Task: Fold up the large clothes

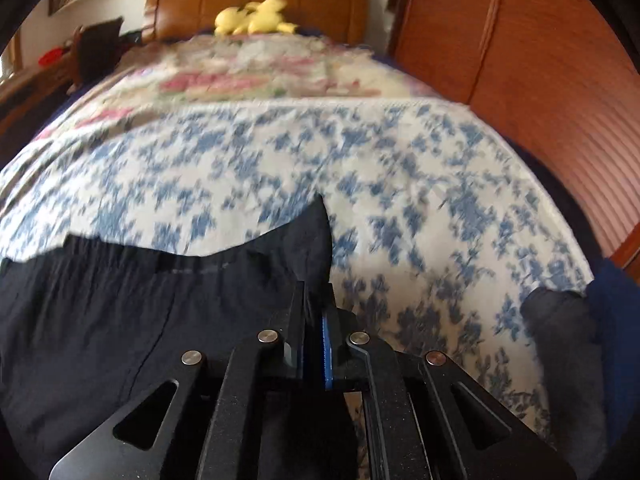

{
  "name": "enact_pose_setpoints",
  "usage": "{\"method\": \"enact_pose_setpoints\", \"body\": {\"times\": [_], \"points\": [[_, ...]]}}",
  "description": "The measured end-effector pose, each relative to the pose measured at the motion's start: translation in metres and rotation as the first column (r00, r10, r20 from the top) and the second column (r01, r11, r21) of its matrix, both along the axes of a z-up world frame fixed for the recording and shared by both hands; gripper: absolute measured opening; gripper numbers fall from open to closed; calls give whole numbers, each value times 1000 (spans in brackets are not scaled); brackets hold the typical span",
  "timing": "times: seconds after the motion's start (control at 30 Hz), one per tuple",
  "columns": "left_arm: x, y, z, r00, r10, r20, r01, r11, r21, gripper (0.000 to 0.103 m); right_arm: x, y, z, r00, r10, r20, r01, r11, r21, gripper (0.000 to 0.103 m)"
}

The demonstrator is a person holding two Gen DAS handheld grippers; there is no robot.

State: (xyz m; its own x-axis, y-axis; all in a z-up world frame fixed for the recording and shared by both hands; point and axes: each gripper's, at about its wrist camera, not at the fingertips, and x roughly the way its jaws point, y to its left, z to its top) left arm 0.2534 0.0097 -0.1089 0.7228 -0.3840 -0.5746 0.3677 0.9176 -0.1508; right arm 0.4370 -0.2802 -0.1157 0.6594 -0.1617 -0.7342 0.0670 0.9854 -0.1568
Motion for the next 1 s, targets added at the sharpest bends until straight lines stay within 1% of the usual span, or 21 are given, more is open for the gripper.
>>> {"method": "enact_pose_setpoints", "body": {"times": [0.03,0.07,0.13,0.2,0.3,0.37,0.47,0.57,0.73,0.8,0.9,1.0], "points": [[-2,0,1,1000,0,1,0,1000,2,27,-7,1,0,1000,3,4,-3,1000,-19,22],[-3,0,1,1000,1,1,-1,1000,3,27,-15,2,2,1000,22,13,-21,1000,-12,26],[-6,-1,1,1000,2,1,-2,1000,4,27,-32,5,7,998,51,28,-51,999,8,47],[-8,-2,2,1000,5,3,-5,1000,8,27,-51,8,11,997,75,33,-75,997,15,53],[-12,-4,4,1000,3,8,-3,1000,13,27,-81,20,11,989,144,22,-144,989,40,53],[-15,-7,5,1000,-2,11,1,1000,18,27,-98,31,10,983,183,11,-183,982,36,53],[-20,-12,5,1000,-4,15,3,1000,30,27,-133,53,6,962,272,4,-271,961,52,53],[-24,-16,4,1000,-3,16,2,999,36,27,-156,69,1,946,325,2,-324,943,80,53],[-32,-19,-3,1000,0,5,0,999,46,27,-180,83,-11,931,365,-5,-363,926,107,53],[-35,-20,-7,1000,-4,-6,4,999,53,27,-181,84,-21,933,359,-34,-354,930,94,53],[-43,-21,-11,1000,-8,-8,8,998,56,27,-180,87,-44,923,372,-96,-366,927,81,53],[-50,-19,-13,1000,-16,-15,16,999,44,28,-184,89,-53,926,371,-76,-367,928,59,53]]}}
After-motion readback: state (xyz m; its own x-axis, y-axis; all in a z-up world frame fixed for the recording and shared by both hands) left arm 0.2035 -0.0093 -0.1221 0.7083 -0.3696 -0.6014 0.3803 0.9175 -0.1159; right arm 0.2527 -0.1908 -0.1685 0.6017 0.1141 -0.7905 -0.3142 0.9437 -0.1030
